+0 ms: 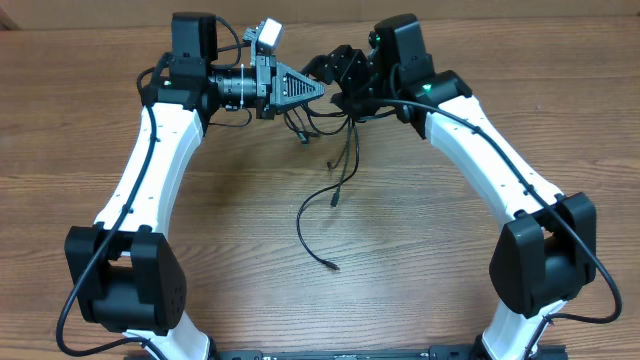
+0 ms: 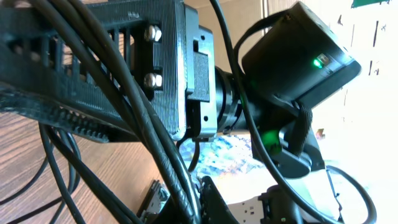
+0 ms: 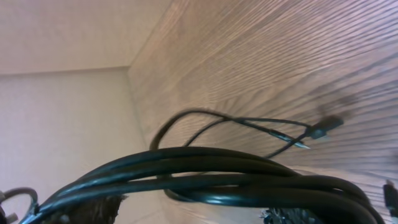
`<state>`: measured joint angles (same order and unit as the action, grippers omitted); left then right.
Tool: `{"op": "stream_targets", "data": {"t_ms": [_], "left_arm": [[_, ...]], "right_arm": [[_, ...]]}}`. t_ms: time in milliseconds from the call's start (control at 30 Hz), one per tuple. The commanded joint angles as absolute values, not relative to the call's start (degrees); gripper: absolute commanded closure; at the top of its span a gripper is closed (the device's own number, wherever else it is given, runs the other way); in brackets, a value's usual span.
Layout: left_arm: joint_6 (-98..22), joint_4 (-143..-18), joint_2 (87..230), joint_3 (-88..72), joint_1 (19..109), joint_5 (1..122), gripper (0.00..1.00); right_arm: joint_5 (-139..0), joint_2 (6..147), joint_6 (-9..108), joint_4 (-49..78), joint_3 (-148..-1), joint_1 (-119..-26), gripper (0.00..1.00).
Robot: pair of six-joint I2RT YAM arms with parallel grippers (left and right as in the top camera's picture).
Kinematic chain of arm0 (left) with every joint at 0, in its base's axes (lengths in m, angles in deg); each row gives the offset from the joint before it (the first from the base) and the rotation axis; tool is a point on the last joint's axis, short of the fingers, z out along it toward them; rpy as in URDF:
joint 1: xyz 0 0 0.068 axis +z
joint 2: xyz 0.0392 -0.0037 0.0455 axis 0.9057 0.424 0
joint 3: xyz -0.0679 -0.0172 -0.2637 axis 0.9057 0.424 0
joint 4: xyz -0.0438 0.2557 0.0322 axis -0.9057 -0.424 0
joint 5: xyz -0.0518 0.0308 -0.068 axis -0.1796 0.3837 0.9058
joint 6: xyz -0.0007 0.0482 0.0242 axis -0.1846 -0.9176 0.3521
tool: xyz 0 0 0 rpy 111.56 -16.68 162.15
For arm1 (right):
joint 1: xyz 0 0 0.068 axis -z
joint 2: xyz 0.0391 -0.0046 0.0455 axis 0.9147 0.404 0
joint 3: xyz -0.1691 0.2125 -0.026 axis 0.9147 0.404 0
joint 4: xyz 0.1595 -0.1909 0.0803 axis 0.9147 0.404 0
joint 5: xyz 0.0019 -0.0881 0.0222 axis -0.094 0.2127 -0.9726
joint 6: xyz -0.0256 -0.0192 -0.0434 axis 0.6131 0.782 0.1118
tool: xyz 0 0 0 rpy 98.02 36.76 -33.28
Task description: Untangle cables
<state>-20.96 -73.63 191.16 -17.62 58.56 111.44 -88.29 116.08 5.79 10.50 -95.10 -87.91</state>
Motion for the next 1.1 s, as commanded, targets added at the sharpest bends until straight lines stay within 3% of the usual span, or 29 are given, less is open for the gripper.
{"op": "stream_targets", "data": {"t_ms": [0,133,233,333,533,733,900,1067], "left_arm": [[-20.3,-69.9,188.7,-18.4,58.9,123.1,0.96],[-26.5,-69.7,188.7,-18.4,58.9,121.0,0.96],[-29.7,-69.7,188.7,-18.4,58.9,122.3,0.96],[-33.1,-70.1,188.7,-18.4,58.9,124.4,0.96],[-33.6,-70.2,188.7,-18.4,56.1,123.4,0.96],[-34.8,-70.4,188.7,-18.4,56.2,120.9,0.96],[-34.4,-77.8,188.7,-18.4,56.2,111.6,0.96],[-31.5,-77.4,188.7,-18.4,56.2,111.1,0.96]], "right_arm": [[-83.6,118.0,18.2,16.3,-94.9,-80.9,0.13],[-81.3,118.0,27.7,30.8,-94.9,-80.2,0.00],[-75.3,118.0,27.9,36.0,-94.9,-79.6,0.00],[-79.8,118.0,29.8,33.7,-94.9,-79.2,0.00],[-84.9,118.0,27.4,25.1,-94.9,-83.1,0.16],[-89.0,111.8,36.8,26.8,-95.1,-81.0,0.09],[-91.0,107.9,38.4,28.8,-95.1,-81.1,0.28],[-90.6,108.2,36.1,31.3,-94.7,-82.4,0.36]]}}
